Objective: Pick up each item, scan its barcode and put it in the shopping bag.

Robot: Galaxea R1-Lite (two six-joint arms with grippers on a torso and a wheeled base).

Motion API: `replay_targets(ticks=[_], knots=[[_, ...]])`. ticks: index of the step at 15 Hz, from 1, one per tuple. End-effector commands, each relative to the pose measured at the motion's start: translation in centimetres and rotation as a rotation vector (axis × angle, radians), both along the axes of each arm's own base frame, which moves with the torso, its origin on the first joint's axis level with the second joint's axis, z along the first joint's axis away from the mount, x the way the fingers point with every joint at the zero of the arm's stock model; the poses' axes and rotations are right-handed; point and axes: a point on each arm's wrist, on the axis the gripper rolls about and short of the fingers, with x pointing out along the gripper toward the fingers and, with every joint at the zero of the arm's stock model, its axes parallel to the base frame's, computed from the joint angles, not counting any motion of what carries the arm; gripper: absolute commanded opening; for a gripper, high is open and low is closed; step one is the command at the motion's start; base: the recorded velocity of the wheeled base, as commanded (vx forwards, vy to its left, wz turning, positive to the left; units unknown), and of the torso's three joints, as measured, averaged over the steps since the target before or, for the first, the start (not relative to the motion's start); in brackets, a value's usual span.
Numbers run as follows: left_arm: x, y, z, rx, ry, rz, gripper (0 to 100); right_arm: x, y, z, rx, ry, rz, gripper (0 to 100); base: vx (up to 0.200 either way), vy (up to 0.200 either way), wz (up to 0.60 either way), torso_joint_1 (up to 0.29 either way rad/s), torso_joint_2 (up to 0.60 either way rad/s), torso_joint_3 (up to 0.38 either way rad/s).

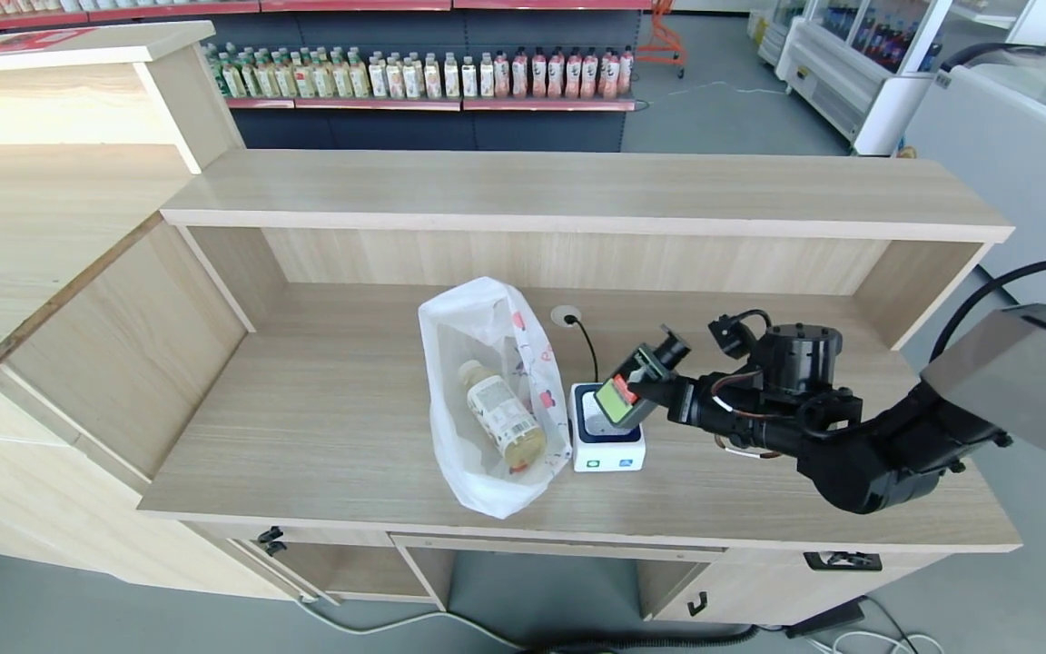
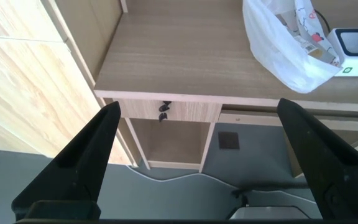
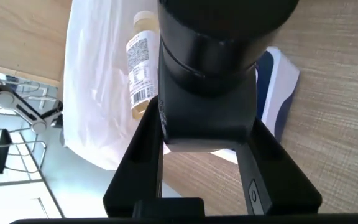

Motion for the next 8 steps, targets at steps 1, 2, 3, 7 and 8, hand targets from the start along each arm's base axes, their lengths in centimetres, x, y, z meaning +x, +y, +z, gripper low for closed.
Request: replay_targets(ticks=[1, 2, 3, 7, 8], knots=[[0.0, 0.0, 0.0, 0.000, 0.000, 0.000, 100, 0.5, 0.5, -0.8, 0.001, 0.008, 0.009, 0, 0.000, 0.000, 0.00, 0.000, 0.00, 0.000], [0.0, 0.0, 0.0, 0.000, 0.000, 0.000, 100, 0.7, 0.8, -1.3, -0.002, 0.017, 0.013, 0, 0.000, 0.000, 0.00, 0.000, 0.00, 0.000], [0.0, 0.0, 0.0, 0.000, 0.000, 0.000, 100, 0.7, 0.8, -1.6, -0.005, 0.023, 0.013, 0, 0.000, 0.000, 0.00, 0.000, 0.00, 0.000], [0.0, 0.0, 0.0, 0.000, 0.000, 0.000, 100, 0.9, 1.4, -2.7, 0.001, 0.003, 0.024, 0, 0.000, 0.000, 0.00, 0.000, 0.00, 0.000], [0.0, 0.0, 0.0, 0.000, 0.000, 0.000, 100, 0.9, 1.5, -2.7, 0.001, 0.001, 0.025, 0, 0.000, 0.000, 0.00, 0.000, 0.00, 0.000]])
